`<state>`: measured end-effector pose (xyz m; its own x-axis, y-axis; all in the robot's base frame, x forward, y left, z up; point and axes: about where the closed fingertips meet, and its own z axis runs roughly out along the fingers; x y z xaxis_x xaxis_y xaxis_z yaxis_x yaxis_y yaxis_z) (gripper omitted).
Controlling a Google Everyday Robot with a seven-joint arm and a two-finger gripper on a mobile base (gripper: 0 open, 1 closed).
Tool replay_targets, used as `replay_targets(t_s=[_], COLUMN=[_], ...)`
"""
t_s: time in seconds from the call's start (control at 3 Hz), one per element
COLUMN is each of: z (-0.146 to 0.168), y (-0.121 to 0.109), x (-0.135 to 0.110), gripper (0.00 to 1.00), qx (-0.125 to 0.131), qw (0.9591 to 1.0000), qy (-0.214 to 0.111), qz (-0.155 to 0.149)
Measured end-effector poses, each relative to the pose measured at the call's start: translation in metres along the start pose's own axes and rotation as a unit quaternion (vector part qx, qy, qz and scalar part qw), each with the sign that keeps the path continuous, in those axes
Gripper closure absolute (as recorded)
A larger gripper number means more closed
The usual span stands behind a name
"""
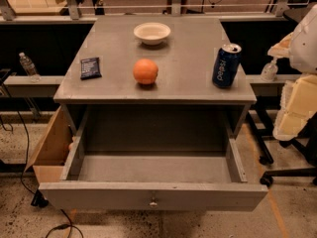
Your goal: Place orange into top drawer
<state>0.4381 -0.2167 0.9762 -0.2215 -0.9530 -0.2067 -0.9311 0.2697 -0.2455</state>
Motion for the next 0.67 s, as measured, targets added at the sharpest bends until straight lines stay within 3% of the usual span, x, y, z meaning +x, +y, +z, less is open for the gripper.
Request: replay_targets(t_s=[0.33,0.67], z=[0.000,0.009], y=[0.000,-0.013], x=[0.000,-0.020], gripper=[0.00,0.00], qx=[0.000,-0.014], qw=[1.0000,0.9978], qy=[0.000,-0.004], qz=[0.000,-0.065])
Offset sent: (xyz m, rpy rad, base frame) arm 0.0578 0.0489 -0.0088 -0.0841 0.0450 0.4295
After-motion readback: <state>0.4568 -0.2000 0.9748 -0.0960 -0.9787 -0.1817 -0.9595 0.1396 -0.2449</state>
